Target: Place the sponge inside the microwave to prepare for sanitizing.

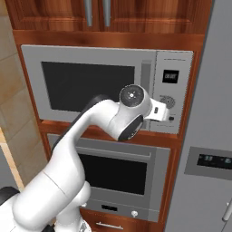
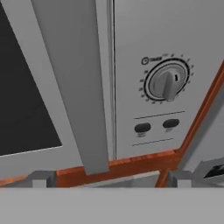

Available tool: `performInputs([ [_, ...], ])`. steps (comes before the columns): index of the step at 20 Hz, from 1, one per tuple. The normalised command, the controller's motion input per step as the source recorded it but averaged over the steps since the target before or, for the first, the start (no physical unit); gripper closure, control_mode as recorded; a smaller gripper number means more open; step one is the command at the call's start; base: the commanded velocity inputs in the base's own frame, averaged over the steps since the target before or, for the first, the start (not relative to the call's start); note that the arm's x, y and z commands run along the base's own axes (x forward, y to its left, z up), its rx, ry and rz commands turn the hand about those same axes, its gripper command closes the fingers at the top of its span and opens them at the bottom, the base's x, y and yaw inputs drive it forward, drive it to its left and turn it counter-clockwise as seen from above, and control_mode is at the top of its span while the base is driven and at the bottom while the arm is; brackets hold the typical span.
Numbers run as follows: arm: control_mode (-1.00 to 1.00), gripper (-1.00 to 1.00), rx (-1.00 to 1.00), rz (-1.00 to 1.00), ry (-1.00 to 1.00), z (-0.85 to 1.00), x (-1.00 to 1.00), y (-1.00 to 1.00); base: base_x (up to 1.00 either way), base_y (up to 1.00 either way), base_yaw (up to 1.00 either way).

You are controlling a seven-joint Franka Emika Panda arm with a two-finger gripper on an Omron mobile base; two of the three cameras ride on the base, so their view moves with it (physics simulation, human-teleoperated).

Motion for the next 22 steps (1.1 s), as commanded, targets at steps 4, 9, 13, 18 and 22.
performInputs([
  [4, -1.0, -1.0, 0.0, 0.03, -0.09, 0.14, 0.04, 0.0, 0.0, 0.0, 0.0],
  [9, -1.0, -1.0, 0.0, 0.0, -0.01, 0.08, 0.11, 0.08, 0.0, 0.0, 0.0],
  [13, -1.0, -1.0, 0.0, 0.0, 0.0, 0.03, 0.25, 0.03, 0.0, 0.0, 0.0],
  [18, -1.0, -1.0, 0.0, 0.03, 0.0, 0.0, 0.36, -0.02, 0.0, 0.0, 0.0],
  [22, -1.0, -1.0, 0.0, 0.02, 0.0, 0.0, 0.32, 0.0, 0.0, 0.0, 0.0],
])
